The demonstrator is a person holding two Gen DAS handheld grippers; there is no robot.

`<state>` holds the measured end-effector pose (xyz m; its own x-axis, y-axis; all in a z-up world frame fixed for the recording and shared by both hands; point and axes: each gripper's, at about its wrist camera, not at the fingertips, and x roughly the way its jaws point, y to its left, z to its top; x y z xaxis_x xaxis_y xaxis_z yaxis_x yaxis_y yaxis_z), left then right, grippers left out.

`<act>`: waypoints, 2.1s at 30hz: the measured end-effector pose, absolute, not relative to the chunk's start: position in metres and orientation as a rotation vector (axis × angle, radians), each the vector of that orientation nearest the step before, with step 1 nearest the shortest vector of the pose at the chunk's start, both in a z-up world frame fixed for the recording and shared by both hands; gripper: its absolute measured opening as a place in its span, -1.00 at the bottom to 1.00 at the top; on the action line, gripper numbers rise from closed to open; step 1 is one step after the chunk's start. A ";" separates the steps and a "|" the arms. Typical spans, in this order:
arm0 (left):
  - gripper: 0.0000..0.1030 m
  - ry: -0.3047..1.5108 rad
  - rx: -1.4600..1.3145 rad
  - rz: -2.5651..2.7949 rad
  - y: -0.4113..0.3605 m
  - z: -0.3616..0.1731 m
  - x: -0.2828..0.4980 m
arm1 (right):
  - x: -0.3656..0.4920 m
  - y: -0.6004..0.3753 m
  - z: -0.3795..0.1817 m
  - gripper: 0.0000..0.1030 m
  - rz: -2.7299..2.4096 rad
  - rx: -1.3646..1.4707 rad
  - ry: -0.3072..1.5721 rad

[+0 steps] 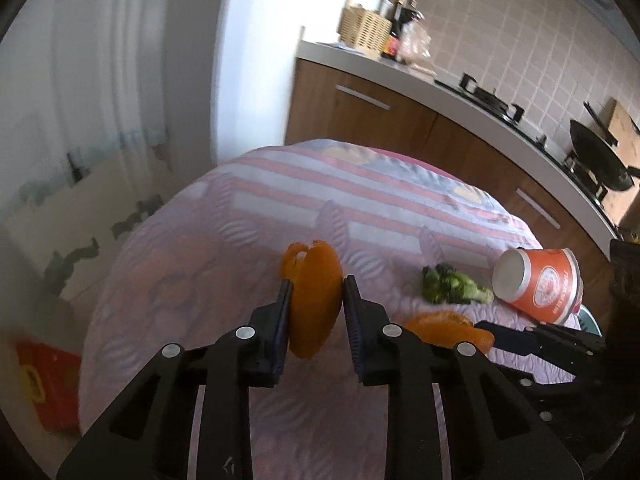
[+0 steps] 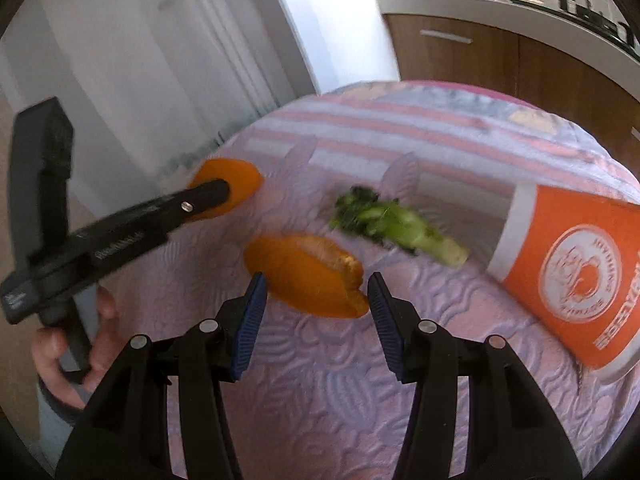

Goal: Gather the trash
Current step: 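Grasp an orange peel with the left tool while the right tool grasps another peel, then carry both orange peels over the blue basket and open both tools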

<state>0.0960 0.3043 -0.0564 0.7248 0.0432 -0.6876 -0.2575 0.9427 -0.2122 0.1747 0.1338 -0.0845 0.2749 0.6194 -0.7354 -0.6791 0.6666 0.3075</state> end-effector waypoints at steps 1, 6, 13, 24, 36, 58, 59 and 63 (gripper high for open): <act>-0.55 0.730 -0.315 0.185 0.306 -0.055 0.088 | 0.169 0.135 -0.085 -0.29 0.885 -0.077 0.955; -0.69 0.675 -0.343 0.236 0.311 -0.050 0.060 | 0.134 0.138 -0.076 -0.43 0.974 -0.097 0.953; -0.70 0.684 -0.360 0.219 0.308 -0.058 0.053 | 0.137 0.140 -0.062 -0.06 0.848 -0.144 0.854; -0.66 0.801 -0.372 0.211 0.302 -0.076 0.056 | 0.151 0.185 -0.088 0.22 0.845 -0.253 0.870; -0.84 0.771 -0.357 0.215 0.293 -0.067 0.051 | 0.143 0.155 -0.085 -0.52 0.827 -0.185 0.849; -0.84 0.693 -0.134 -0.367 0.020 0.014 0.101 | 0.098 -0.156 0.009 -0.52 0.298 0.060 0.632; -0.84 0.700 -0.117 -0.395 0.004 0.013 0.103 | 0.097 -0.170 0.007 -0.52 0.277 0.075 0.634; -0.84 0.722 -0.043 -0.485 -0.056 0.007 0.107 | 0.104 -0.227 -0.006 -0.52 0.176 0.150 0.660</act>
